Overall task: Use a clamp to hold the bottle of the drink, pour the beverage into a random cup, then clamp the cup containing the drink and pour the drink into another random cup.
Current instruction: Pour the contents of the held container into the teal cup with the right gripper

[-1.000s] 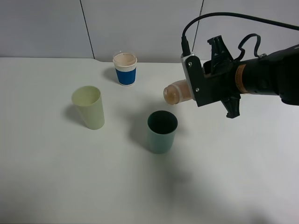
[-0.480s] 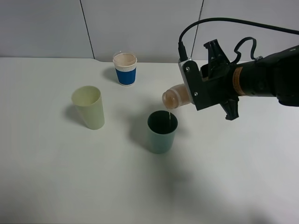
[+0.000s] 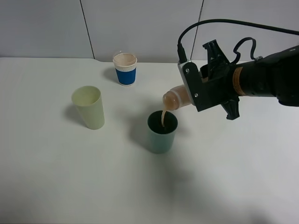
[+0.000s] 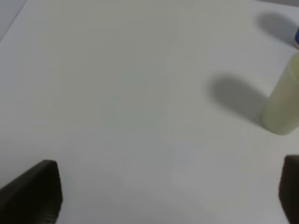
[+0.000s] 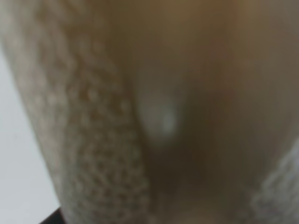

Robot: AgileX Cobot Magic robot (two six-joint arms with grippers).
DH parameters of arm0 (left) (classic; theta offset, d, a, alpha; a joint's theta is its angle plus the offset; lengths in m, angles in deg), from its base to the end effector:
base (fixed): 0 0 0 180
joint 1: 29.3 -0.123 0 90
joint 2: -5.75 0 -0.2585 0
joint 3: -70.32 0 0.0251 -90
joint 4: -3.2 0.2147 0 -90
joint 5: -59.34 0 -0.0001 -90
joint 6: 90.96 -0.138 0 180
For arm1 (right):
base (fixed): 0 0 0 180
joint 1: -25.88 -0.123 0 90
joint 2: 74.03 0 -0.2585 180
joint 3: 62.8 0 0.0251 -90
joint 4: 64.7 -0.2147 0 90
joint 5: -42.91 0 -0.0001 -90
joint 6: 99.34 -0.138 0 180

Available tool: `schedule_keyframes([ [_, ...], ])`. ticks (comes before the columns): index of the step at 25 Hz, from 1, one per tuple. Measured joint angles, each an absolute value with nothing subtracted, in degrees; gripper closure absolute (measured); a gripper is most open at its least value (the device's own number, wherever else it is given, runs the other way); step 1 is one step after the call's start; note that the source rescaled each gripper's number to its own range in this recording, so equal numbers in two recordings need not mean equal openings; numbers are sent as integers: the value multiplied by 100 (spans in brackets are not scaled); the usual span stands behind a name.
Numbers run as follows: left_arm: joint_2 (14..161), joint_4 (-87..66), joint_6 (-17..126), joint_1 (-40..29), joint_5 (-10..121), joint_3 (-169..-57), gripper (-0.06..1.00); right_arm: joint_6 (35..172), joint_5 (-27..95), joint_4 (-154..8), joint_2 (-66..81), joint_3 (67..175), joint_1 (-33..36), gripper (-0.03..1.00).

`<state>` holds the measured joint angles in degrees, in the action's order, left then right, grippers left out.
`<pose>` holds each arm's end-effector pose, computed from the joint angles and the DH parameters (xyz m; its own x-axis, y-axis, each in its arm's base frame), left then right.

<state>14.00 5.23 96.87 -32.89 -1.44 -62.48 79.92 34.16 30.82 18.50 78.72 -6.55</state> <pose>0.0301 0.0062 0.2415 -0.4270 -0.1460 -0.8924 -0.1421 0.9854 -0.0933 0.2595 0.1400 0.1713 0.4768 -0.8640 0.1618 -0.5059 -0.4203 -0.7532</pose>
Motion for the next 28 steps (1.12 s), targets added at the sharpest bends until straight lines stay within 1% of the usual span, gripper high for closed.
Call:
schedule_keyframes([
  [28, 1400, 523, 9687, -3289, -144, -6248, 15, 8305, 3371, 3087, 1850, 7872, -655, 97],
])
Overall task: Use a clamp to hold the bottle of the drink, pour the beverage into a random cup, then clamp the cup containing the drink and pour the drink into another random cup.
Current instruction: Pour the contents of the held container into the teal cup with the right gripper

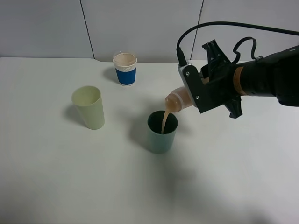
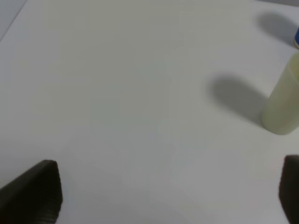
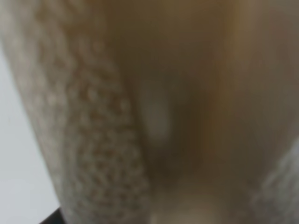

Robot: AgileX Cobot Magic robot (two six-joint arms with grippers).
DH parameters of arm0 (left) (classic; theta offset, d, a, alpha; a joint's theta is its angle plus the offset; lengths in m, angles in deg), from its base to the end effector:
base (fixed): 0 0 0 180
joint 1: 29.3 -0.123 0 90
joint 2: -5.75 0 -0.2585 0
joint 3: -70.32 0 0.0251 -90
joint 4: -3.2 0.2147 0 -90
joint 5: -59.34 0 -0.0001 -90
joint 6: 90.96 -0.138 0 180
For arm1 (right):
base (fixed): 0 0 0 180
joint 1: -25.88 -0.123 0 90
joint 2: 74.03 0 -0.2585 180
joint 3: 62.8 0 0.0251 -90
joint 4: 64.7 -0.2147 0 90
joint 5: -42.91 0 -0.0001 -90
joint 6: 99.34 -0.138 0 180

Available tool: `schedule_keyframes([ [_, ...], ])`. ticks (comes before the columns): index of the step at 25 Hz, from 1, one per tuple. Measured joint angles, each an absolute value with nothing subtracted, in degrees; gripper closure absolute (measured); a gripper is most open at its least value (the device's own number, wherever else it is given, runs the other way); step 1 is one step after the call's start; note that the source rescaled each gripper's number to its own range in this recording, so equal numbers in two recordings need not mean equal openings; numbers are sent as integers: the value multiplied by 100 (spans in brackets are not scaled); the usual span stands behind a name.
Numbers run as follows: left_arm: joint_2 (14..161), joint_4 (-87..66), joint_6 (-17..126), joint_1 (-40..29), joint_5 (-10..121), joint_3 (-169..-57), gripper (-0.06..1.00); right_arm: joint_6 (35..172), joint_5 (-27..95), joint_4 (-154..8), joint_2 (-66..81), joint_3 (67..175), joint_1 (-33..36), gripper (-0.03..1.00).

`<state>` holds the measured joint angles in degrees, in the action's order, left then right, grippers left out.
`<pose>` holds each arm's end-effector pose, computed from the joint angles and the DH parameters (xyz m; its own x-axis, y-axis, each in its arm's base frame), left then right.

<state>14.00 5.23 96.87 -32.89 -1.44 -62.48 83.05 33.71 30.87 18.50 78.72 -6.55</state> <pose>0.0301 0.0062 0.2415 -0.4270 -0.1460 -0.8924 -0.1421 0.9854 -0.0933 0.2601 0.1391 0.1715 0.4985 -0.8415 0.2084 -0.4788 -0.4677 -0.7430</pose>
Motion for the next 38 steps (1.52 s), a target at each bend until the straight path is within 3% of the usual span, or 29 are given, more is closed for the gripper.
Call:
schedule_keyframes([
  [38, 1400, 523, 9687, -3289, -144, -6248, 15, 8461, 3115, 3444, 1850, 7872, -655, 97],
])
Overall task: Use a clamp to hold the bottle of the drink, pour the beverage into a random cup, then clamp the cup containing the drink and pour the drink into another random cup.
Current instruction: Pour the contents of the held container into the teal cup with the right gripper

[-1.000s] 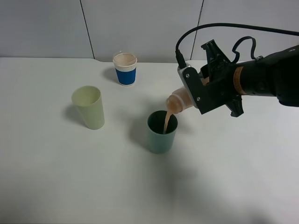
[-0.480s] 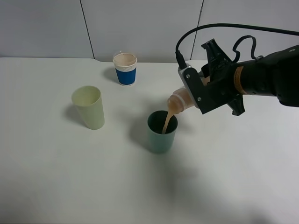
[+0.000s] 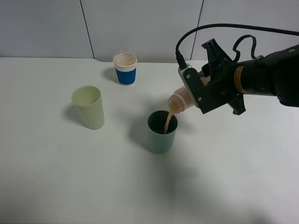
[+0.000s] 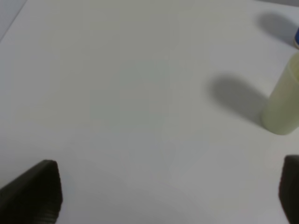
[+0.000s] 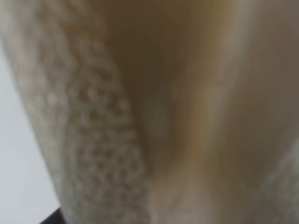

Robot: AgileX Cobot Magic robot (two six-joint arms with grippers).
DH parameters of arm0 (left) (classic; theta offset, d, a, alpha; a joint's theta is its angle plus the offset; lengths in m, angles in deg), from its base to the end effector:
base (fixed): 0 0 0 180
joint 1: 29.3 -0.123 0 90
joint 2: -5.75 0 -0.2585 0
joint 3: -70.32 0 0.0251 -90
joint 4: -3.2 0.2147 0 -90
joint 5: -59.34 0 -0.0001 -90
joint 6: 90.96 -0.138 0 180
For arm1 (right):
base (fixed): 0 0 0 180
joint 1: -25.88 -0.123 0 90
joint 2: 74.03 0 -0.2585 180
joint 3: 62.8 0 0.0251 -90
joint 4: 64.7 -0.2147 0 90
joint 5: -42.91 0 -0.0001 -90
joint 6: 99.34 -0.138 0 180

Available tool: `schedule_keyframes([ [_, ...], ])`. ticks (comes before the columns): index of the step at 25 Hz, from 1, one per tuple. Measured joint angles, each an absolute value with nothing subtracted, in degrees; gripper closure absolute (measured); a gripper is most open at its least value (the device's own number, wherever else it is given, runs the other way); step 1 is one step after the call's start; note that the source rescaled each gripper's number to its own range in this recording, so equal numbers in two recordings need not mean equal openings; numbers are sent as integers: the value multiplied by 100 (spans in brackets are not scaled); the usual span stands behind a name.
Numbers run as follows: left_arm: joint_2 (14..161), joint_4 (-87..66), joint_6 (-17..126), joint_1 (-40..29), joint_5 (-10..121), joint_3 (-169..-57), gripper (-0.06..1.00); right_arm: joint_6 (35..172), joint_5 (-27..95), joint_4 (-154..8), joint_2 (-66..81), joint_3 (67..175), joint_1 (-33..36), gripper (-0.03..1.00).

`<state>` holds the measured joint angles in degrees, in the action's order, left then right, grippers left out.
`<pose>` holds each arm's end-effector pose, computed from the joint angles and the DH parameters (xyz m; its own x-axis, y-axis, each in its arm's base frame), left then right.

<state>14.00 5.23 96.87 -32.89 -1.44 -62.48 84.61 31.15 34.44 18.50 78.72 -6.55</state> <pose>0.0301 0.0062 0.2415 -0.4270 -0.1460 -0.8924 -0.1421 0.9854 -0.0933 0.2637 0.1346 0.1740 0.5053 -0.8084 0.3018 -0.4278 -0.5385 -0.7259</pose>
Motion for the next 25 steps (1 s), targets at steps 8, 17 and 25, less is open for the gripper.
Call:
schedule_keyframes([
  [8, 1400, 523, 9687, -3289, -144, -6248, 15, 8461, 3115, 3444, 1850, 7872, -655, 97],
  [17, 1400, 523, 9687, -3289, -144, -6248, 15, 8461, 2980, 3449, 1850, 7872, -655, 97],
  [25, 1400, 523, 9687, -3289, -144, -6248, 15, 8616, 2819, 3449, 1850, 7876, -1047, 97],
])
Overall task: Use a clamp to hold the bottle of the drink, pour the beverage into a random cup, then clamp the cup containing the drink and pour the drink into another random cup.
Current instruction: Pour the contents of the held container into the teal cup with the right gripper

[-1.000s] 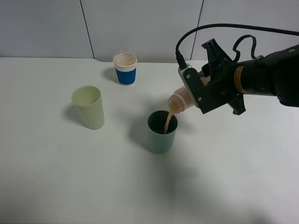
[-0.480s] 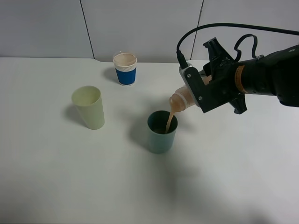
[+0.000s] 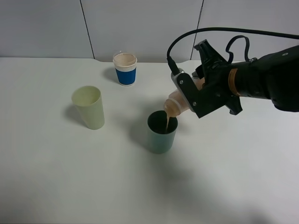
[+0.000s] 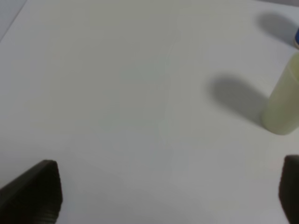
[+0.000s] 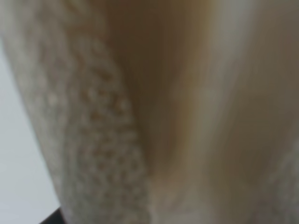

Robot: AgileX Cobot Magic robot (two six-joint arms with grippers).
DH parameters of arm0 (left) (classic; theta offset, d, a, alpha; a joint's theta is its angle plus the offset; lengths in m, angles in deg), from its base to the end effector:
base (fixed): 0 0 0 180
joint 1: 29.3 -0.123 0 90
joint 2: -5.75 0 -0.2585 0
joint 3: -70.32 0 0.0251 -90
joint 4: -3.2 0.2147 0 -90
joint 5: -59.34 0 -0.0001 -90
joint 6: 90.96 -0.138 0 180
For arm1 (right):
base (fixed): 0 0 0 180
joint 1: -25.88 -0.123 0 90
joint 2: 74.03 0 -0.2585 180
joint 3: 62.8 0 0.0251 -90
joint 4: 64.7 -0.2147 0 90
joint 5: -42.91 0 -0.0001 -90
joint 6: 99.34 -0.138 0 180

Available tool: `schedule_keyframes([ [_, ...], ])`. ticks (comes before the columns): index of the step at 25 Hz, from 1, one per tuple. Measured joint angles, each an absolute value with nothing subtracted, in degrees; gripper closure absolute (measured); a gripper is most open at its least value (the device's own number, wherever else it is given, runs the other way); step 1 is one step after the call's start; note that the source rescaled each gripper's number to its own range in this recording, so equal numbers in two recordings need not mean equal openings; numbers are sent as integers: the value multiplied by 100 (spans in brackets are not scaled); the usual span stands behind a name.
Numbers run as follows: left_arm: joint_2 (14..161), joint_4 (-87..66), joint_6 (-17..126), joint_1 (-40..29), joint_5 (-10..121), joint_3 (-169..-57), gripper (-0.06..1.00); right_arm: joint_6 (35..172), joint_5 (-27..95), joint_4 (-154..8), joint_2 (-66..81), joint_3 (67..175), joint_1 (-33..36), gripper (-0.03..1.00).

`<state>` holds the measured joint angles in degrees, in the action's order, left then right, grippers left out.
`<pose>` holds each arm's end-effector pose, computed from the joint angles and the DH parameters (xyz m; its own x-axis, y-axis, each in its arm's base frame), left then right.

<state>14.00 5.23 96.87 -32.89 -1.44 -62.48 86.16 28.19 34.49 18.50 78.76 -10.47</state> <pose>0.0301 0.0062 0.2415 -0.4270 -0.1460 -0.8924 -0.1421 0.9854 -0.0933 0.2577 0.1466 0.1762 0.5316 -0.7698 0.3534 -0.3774 -0.5888 -0.7148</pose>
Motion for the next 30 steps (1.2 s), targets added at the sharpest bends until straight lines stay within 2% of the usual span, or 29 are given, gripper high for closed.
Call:
schedule_keyframes([
  [10, 1400, 523, 9687, -3289, -144, -6248, 15, 8727, 2417, 3488, 1850, 7876, -1073, 97],
  [30, 1400, 523, 9687, -3289, -144, -6248, 15, 8918, 2378, 3495, 1850, 7885, -1120, 97],
])
